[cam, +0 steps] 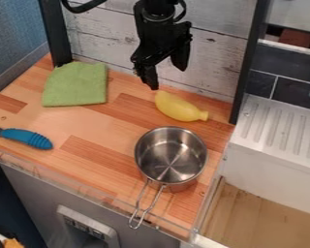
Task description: Put the silver pot on top of the green cloth.
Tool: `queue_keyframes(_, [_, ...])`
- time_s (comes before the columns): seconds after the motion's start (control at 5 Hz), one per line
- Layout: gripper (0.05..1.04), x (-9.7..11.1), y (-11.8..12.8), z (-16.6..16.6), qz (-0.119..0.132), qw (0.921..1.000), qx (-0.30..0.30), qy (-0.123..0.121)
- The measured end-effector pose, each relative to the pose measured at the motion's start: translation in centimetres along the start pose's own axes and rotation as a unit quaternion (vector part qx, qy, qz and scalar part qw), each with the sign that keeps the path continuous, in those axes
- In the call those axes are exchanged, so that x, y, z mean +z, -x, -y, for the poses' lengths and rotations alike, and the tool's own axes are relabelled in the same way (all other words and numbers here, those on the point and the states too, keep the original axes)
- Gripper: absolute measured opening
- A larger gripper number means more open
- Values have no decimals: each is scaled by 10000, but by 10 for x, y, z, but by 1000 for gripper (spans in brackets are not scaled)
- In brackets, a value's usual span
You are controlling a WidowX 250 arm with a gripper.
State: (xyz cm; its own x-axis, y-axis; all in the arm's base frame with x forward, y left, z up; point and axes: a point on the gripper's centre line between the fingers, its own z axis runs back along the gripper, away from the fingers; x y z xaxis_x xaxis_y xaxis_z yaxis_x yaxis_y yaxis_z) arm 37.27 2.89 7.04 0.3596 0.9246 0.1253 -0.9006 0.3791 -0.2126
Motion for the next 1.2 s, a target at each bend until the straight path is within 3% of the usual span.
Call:
queue_keyframes(0.2, [1001,-11,3,-6,-75,9998,37,-168])
queue_keyframes(0.4, [1001,-2,4,-21,-37,9966,805,-177])
queue_keyframes(0.6, [1001,16,-4,-35,40,9875,1574,-59])
queue_keyframes(0.8, [1001,30,0,-50,55,9596,2810,-112])
queue_keyframes(1.2, [1001,26,36,-71,343,8648,4951,-755])
